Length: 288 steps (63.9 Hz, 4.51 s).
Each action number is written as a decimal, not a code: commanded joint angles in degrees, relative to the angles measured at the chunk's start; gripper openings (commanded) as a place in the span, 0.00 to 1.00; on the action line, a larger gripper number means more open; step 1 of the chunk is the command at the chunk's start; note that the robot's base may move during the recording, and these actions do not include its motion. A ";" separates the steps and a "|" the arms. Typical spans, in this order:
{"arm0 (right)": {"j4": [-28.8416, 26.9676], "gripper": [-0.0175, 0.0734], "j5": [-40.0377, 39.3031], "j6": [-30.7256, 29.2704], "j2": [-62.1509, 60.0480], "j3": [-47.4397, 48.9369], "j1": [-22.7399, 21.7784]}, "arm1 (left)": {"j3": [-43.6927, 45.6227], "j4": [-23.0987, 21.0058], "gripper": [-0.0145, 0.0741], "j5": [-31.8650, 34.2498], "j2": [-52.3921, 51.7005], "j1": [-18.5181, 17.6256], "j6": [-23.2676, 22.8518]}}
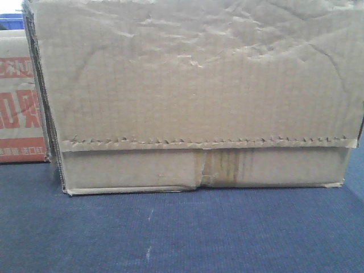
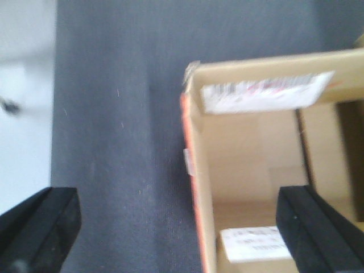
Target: Stack two boxes on right shelf middle
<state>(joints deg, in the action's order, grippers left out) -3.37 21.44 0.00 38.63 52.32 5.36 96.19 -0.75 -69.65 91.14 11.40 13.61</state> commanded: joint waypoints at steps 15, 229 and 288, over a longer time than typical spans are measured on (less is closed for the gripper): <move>0.56 0.82 -0.87 0.00 0.20 0.30 -0.01 | 0.63 -5.55 0.84 1.36 9.62 0.20 1.43; 0.35 0.82 10.23 0.00 5.85 9.66 0.07 | 28.40 5.18 0.71 -0.31 4.18 -30.97 -23.45; -4.92 0.82 33.28 -6.10 47.51 31.69 6.29 | 4.12 -0.62 0.71 -0.31 6.22 -28.50 -20.81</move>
<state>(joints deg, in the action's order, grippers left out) -8.35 55.30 -5.37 83.93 83.47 11.66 100.33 -0.54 -70.40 96.33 -16.30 -7.49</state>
